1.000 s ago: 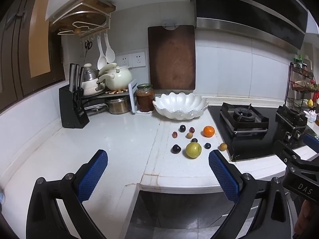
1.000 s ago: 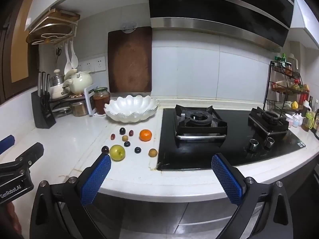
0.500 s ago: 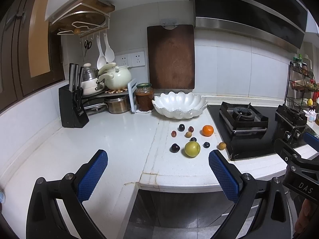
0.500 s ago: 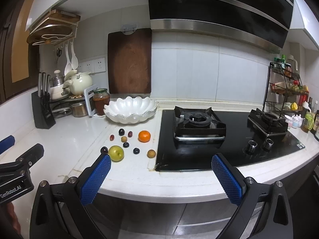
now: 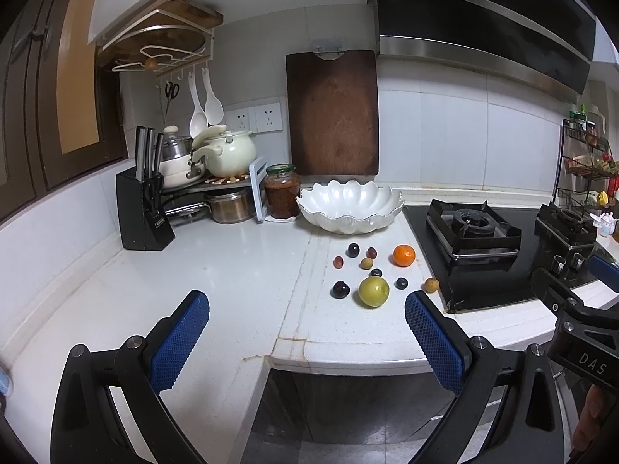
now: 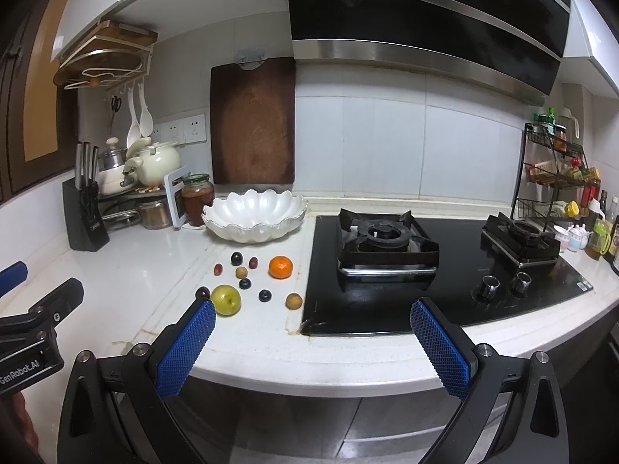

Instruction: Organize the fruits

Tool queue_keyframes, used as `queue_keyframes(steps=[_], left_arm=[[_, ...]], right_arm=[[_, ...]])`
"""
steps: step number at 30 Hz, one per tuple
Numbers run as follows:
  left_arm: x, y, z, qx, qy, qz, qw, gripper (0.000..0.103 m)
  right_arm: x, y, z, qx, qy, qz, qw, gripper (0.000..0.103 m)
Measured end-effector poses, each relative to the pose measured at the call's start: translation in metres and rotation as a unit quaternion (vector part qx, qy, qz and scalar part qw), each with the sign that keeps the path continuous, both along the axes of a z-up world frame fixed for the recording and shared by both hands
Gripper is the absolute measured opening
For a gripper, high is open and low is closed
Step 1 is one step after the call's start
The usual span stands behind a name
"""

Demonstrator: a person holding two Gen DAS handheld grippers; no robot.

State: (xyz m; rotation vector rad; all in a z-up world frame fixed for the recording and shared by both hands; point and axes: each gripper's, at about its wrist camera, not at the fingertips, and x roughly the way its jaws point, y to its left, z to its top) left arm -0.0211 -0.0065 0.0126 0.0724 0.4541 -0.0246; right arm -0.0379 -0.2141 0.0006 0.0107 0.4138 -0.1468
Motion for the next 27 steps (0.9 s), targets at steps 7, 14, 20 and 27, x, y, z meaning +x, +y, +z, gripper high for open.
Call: queue_keyframes(steps=[7,14,20,27], left_arm=[[-0.0012,0.0004,0.0035,0.000,-0.008,0.000,1.0000,0.103],[-0.0011,-0.0018,0.0042,0.002,-0.008,0.000,1.0000,0.103],[-0.0010,-0.0011,0.0045,0.002,-0.008,0.000,1.0000,0.103],[-0.0018,0.0006,0.0053,0.001,-0.008,-0.001,1.0000,0.103]], right_arm=[[0.0004,0.0016,-0.0005,0.000,-0.002,0.002,1.000,0.103],[0.0011,0.0005,-0.0002,0.001,-0.003,0.003,1.000,0.103],[0.0010,0.0011,0.0001,0.001,-0.003,0.004,1.000,0.103],[0.0032,0.0027,0.0018,0.004,-0.003,0.008,1.000,0.102]])
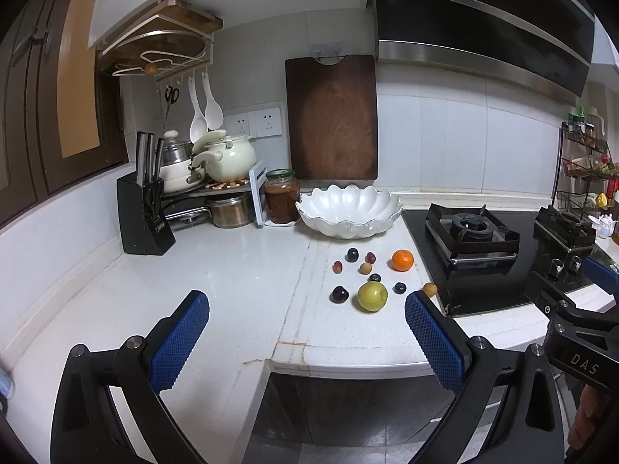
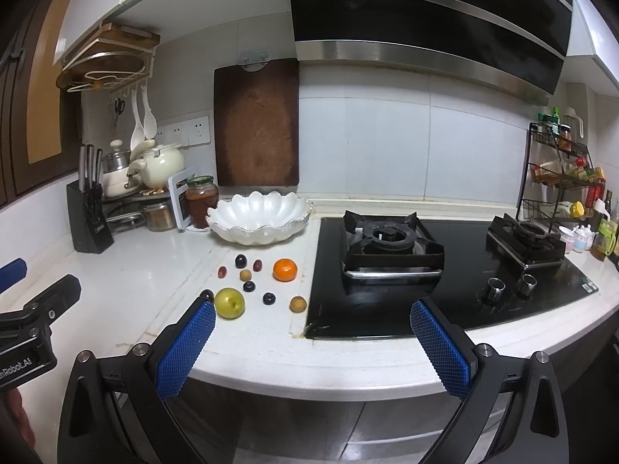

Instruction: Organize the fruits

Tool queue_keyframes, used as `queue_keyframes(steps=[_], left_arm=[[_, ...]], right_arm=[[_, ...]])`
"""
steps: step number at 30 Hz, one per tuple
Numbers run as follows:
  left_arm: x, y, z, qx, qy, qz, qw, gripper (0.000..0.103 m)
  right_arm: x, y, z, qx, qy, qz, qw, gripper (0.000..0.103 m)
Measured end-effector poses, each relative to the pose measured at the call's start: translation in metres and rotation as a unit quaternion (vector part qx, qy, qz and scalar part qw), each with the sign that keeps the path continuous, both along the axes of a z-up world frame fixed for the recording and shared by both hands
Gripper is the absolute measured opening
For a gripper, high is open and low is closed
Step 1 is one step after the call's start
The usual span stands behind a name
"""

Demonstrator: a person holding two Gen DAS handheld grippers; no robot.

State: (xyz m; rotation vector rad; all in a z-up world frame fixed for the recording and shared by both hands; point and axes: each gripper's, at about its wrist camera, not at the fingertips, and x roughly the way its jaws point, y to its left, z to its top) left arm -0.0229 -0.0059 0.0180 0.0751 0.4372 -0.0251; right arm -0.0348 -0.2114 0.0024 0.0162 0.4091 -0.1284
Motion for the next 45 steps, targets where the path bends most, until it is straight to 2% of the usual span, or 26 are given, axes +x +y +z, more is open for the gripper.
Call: queue_keyframes(steps=[19,36,45], left_arm=[[0.006,-0.007,-0.002,0.003,0.006,-0.004,1.0000,0.103],[0.032,-0.024,-0.018,-0.004,0.031,-0.002,0.9995,0.103],[0.058,-0.027,-0.027,-0.004,0.049,-0.004,0.9988,0.099]], right_arm=[[0.006,-0.003,-0.004,0.004,0.007,0.007,1.000,0.102],[0.037,-0.015,-0.018,-0.012,0.023,0.031,0.999,0.101],[0.064,-0.014,-0.029,-0.012,0.040,0.052,0.998,0.095]])
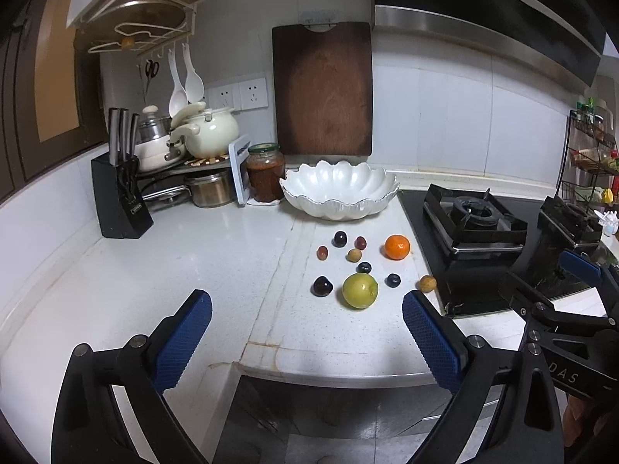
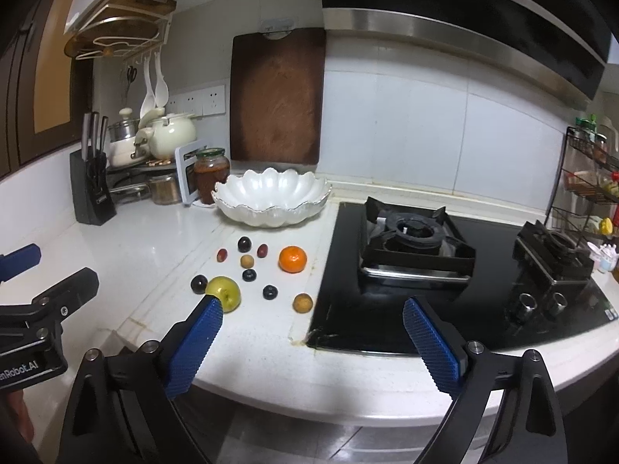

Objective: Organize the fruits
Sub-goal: 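Move the left tool to the green pear while the right tool approaches the small brown fruit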

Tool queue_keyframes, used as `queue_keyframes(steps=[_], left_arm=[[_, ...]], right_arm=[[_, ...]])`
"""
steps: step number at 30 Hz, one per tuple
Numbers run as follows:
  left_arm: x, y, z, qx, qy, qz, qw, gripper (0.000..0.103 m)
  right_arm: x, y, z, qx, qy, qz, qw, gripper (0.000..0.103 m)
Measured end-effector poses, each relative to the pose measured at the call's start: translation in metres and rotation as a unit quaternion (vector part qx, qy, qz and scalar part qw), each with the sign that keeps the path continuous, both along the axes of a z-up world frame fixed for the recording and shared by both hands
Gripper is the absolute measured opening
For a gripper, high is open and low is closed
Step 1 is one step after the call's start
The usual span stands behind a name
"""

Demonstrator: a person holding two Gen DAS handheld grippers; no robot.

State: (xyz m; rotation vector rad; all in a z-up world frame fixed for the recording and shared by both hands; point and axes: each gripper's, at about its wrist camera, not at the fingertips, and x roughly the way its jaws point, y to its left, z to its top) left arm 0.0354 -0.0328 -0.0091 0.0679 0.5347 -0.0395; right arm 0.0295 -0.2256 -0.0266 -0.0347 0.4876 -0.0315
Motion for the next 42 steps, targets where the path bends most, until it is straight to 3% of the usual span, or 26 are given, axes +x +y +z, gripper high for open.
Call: queue_keyframes(steps=[7,14,25,34,42], left_arm=[[0.035,-0.001,-0.010,0.002,0.015,-0.010,0.9998,0.096],[0.075,-0.005,-0.020,-0.002,0.045,-0.044,0.9980,0.086],[0.113,-0.018,-0.037,-0.004,0.082,-0.091,0.9925,0.083],[0.133,-0.035,-0.065,-0.027,0.138,-0.052,0.9887,0.075],[0.141,-0.048,-0.083,-0.038,0.155,-0.014,0.9871,0.072]], right_arm=[[0.035,0.001,-0.011,0.003,0.025,0.004,1.000,0.085],[0.074,0.004,-0.022,0.002,0.060,0.010,0.998,0.077],[0.109,0.005,-0.034,-0.022,0.095,0.011,0.995,0.068],[0.139,0.000,-0.054,-0.044,0.148,0.085,0.984,0.059],[0.161,-0.001,-0.074,-0.058,0.179,0.156,0.970,0.051]])
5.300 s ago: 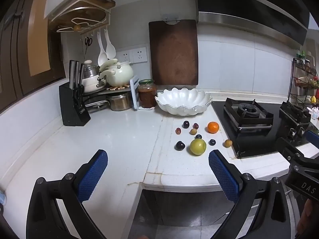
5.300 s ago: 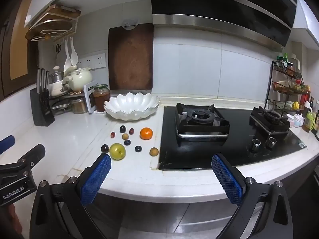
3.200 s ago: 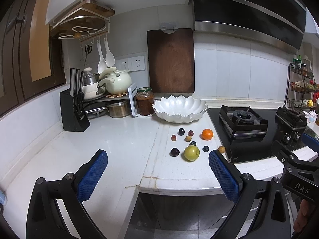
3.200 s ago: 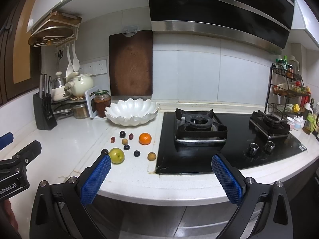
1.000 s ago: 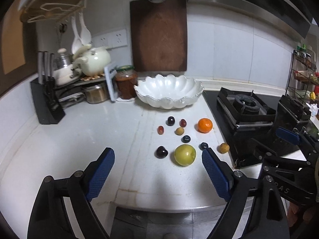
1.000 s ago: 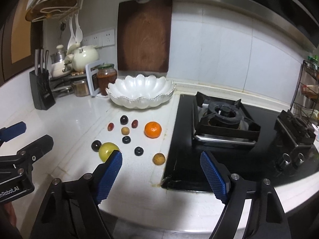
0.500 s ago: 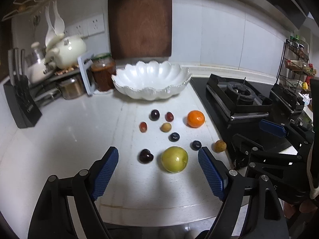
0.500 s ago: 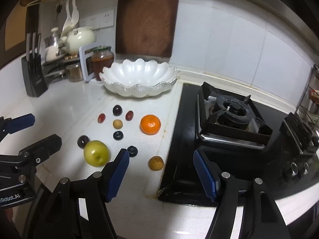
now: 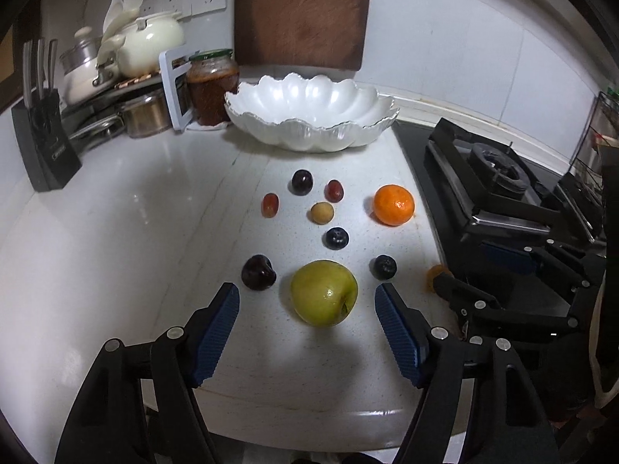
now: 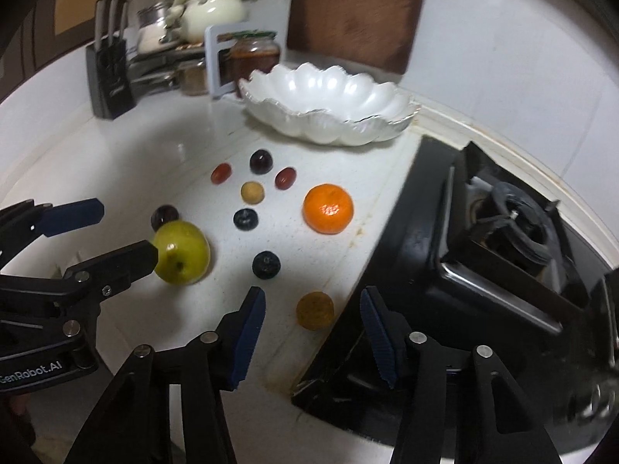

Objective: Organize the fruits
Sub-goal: 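Move the left tool to the green pear while the right tool approaches the small brown fruit, then close the left tool on the green pear while the right tool grasps the small brown fruit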

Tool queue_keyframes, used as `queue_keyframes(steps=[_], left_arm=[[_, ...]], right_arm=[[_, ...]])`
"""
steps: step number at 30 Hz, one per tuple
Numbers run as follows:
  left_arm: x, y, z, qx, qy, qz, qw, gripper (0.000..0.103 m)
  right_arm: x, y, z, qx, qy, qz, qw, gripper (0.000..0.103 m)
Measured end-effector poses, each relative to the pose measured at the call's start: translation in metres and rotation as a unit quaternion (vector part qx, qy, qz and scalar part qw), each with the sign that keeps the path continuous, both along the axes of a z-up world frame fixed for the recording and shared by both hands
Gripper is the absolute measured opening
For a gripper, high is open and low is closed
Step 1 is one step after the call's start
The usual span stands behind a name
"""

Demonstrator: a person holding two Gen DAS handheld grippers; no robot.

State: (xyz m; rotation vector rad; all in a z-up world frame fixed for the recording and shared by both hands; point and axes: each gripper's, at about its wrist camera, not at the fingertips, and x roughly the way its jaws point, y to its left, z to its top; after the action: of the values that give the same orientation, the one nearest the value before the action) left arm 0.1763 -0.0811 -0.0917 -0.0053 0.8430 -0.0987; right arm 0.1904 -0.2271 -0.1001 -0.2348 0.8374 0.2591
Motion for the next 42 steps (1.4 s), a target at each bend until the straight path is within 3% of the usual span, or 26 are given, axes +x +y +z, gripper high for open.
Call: queue_keyframes(steps=[7,19,27,29,42], left_arm=[[0.011,-0.007,-0.014,-0.007,0.021,0.023,0.9995,0.067],[0.024,-0.018,-0.029,-0.002,0.032,0.043,0.9985,0.067],[0.030,-0.021,-0.037,0.004,0.042,0.047,0.9980,0.054],[0.031,-0.022,-0.038,0.012,0.041,0.050,0.9978,0.049],[0.026,-0.024,-0.034,0.013,0.034,0.048,0.9982,0.049]], right_arm=[[0.011,-0.002,-0.017,0.006,0.028,0.031,0.999,0.043],[0.019,-0.007,-0.023,0.016,0.033,0.056,0.998,0.038],[0.022,-0.007,-0.029,0.019,0.043,0.068,0.997,0.028],[0.022,-0.008,-0.030,0.020,0.042,0.069,0.997,0.027],[0.027,-0.016,-0.020,0.060,0.044,0.054,0.996,0.027]])
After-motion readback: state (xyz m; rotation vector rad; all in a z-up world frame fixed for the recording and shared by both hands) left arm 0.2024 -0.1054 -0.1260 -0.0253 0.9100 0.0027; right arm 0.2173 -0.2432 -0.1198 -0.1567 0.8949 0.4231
